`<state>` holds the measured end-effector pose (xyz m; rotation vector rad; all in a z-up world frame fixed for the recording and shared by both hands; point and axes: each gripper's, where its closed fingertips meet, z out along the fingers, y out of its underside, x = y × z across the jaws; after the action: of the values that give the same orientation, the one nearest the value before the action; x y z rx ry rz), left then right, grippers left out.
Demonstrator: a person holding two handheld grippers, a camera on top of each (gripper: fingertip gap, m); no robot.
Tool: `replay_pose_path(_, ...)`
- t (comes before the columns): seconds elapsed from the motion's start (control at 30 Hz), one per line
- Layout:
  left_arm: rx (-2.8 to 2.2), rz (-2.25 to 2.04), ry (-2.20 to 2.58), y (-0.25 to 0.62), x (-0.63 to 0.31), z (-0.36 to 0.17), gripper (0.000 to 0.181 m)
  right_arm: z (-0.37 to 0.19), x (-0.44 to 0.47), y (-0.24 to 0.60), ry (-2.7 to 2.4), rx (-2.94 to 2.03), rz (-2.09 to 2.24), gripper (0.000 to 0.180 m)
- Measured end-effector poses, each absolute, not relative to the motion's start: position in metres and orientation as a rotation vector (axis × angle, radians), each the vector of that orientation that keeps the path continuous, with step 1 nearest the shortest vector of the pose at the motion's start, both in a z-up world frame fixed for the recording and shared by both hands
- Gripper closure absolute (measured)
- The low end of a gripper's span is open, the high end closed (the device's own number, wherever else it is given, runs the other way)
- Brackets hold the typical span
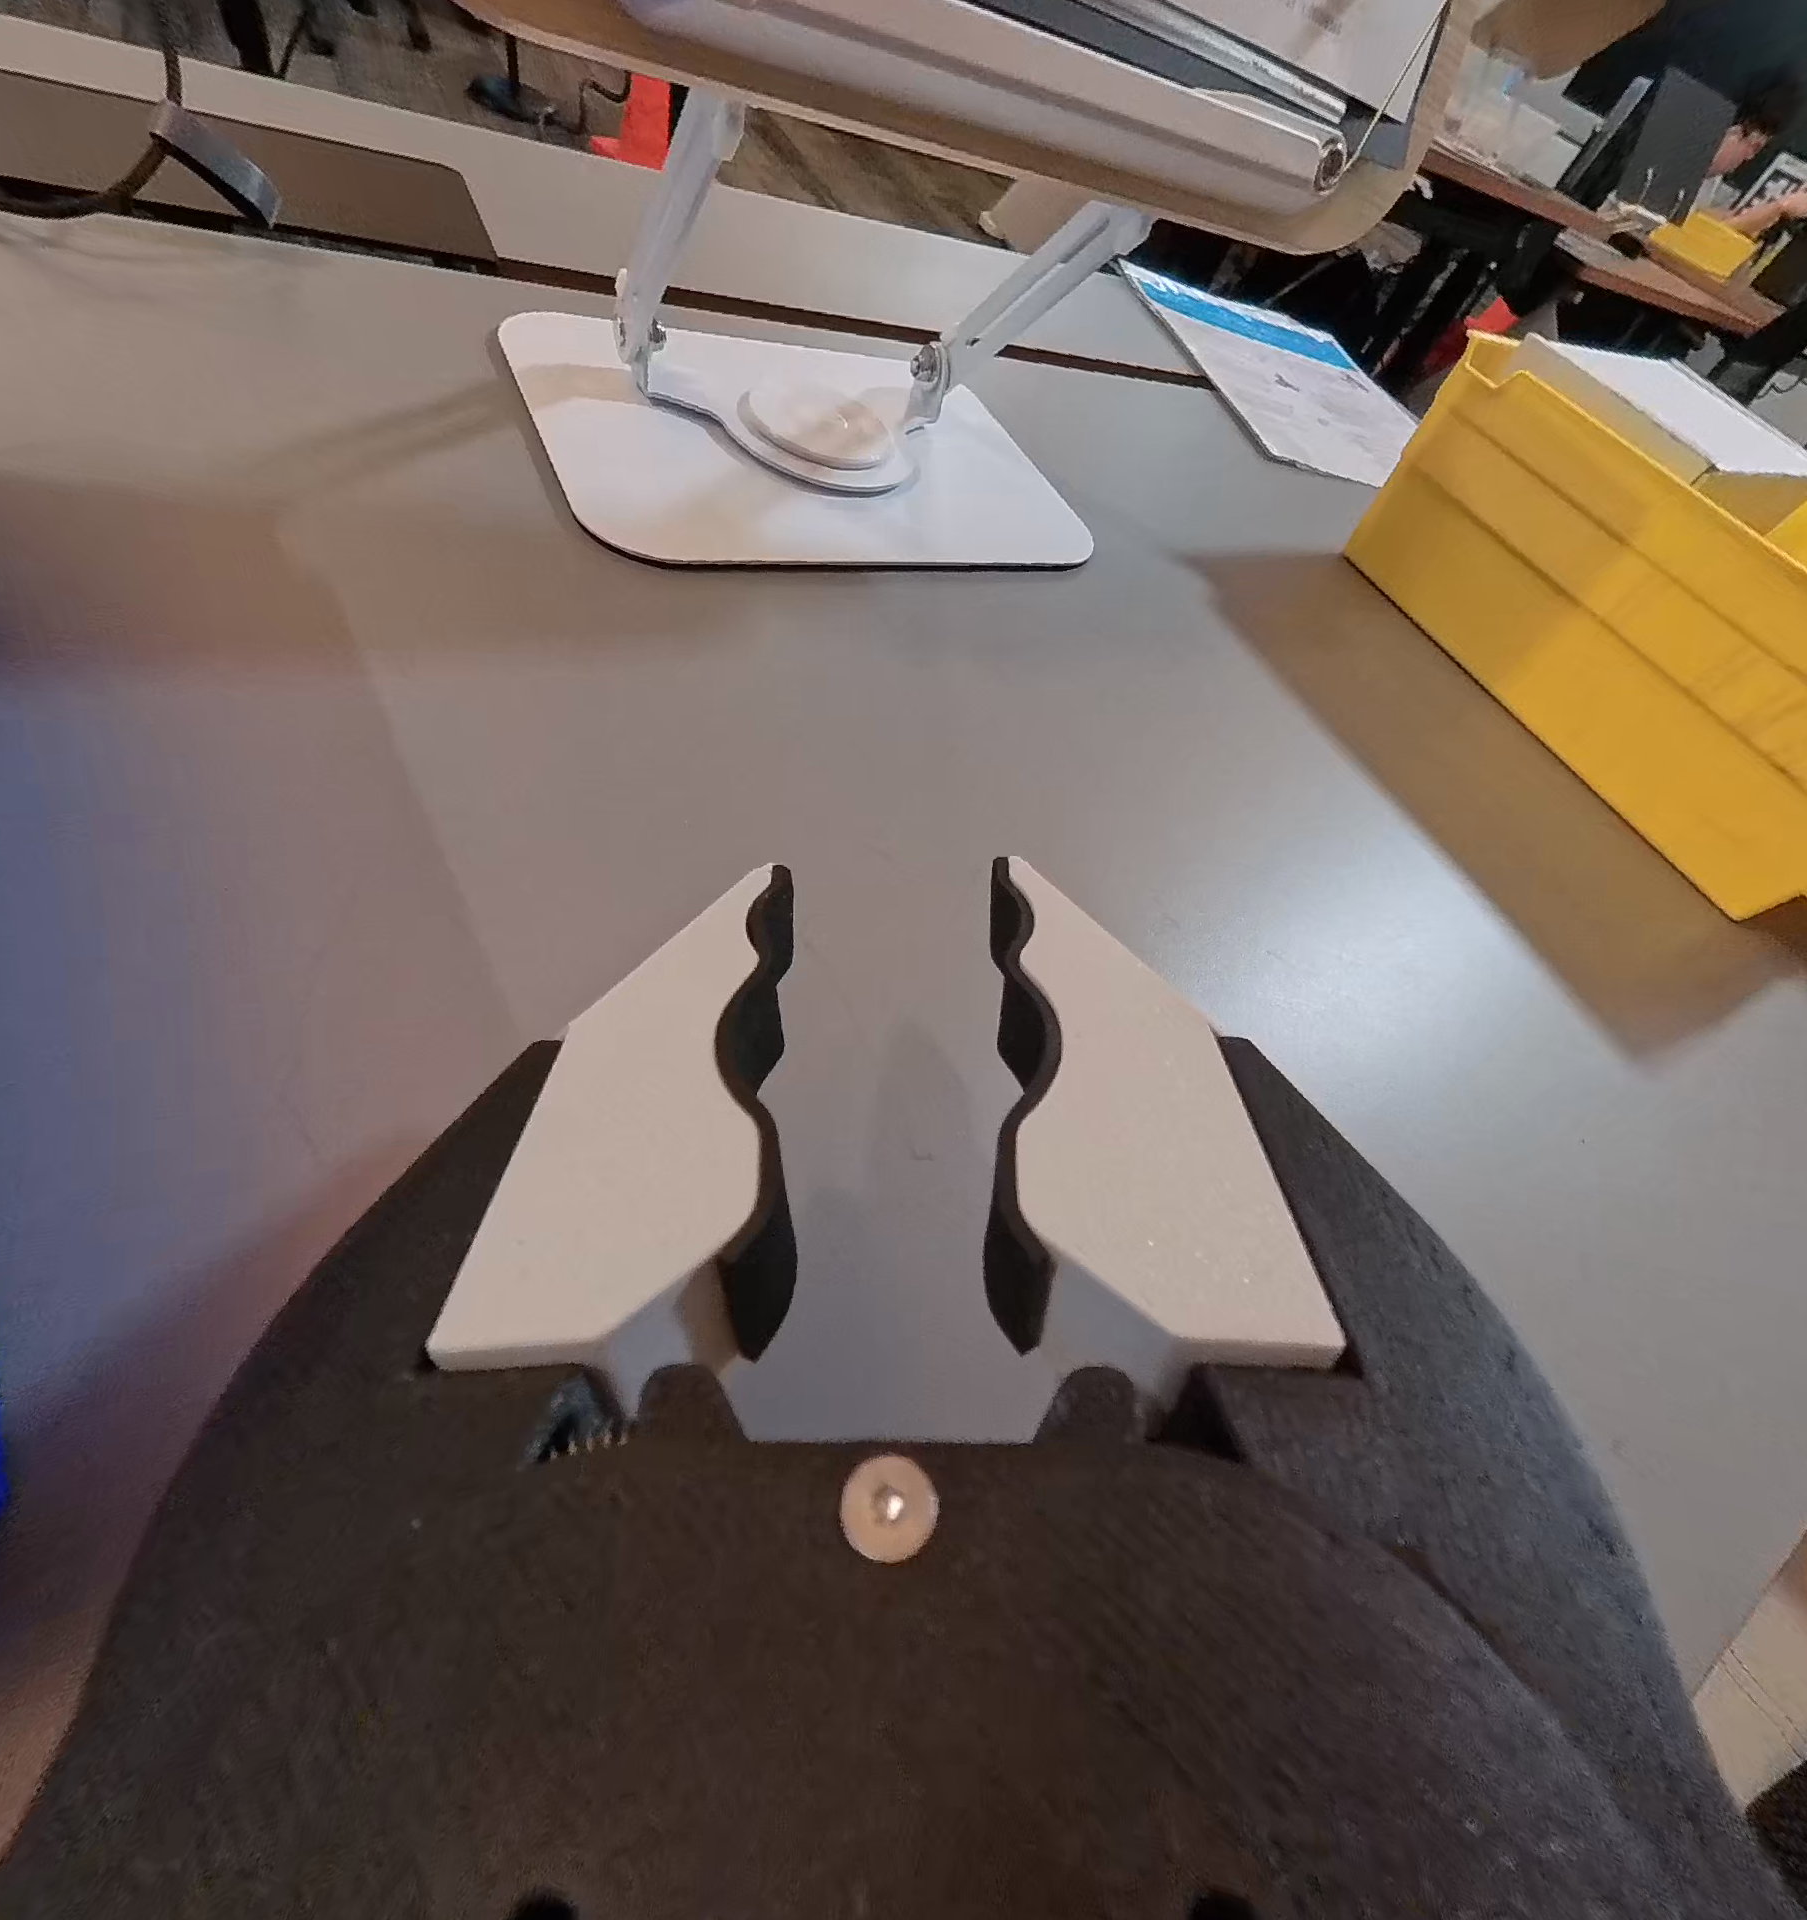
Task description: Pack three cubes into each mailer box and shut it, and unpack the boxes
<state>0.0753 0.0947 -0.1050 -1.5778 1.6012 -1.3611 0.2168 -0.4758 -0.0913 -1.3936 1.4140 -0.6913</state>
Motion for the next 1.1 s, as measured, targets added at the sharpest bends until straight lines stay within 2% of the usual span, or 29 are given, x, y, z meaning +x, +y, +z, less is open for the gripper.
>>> replay_pose_path(0.57,-1.585,-1.362,1.606,0.0942,0.075,-0.1061,0.143,-0.0895,0.2159,-0.4748,1.402,-1.388,-0.679,0.175)
replay_pose_path(1.1,-1.587,-1.358,1.608,0.0942,0.0752,-0.1067,0.143,-0.0889,0.214,-0.4721,1.405,-1.377,-0.631,0.175)
